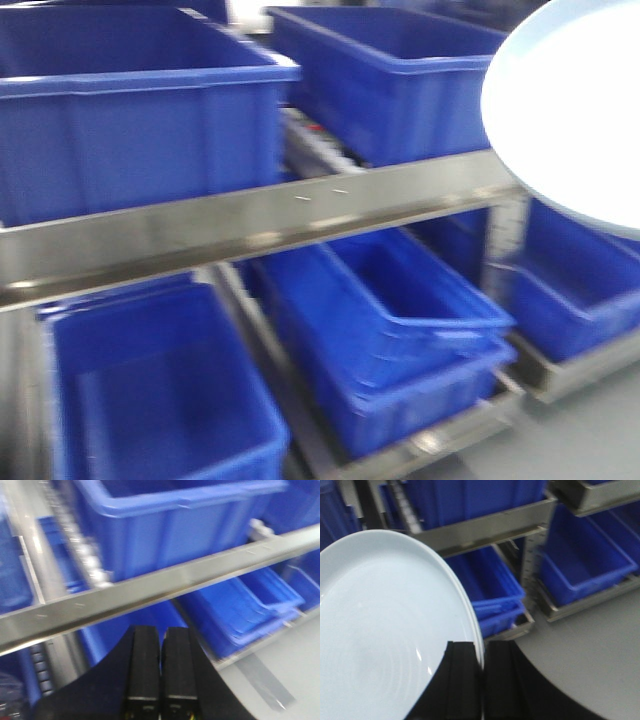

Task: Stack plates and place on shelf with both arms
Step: 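Drive the base up to the shelf of blue bins, holding the plates, then lower the white plate stack into the blue bin and open the right gripper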

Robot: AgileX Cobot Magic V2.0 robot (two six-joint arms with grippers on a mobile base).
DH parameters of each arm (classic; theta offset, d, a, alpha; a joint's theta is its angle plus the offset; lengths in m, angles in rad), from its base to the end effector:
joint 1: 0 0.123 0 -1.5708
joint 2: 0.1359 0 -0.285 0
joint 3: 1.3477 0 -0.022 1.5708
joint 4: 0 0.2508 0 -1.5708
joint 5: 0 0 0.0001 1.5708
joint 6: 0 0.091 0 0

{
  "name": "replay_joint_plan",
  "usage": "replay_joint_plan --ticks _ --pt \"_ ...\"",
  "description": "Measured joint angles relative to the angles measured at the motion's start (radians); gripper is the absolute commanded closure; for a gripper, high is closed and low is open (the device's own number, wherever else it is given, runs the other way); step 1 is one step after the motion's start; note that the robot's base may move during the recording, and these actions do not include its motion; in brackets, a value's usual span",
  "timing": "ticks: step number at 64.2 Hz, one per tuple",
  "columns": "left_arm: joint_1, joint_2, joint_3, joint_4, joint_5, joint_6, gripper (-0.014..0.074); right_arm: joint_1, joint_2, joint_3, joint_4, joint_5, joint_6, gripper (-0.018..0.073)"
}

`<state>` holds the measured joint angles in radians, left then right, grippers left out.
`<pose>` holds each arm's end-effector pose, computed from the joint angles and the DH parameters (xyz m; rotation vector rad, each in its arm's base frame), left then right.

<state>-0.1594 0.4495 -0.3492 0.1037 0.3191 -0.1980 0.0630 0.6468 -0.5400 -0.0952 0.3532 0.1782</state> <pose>0.0987 -0.0129 0.2696 0.0349 1.9035 -0.1448 0.1338 0.0054 0.3080 0.0469 1.9420 0.0689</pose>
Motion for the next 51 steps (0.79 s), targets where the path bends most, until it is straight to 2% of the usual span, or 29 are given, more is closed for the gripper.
replay_joint_plan --ticks 51 --pt "0.0 0.0 0.0 0.0 0.0 0.0 0.0512 0.0 0.0 0.0 0.0 0.0 0.0 0.0544"
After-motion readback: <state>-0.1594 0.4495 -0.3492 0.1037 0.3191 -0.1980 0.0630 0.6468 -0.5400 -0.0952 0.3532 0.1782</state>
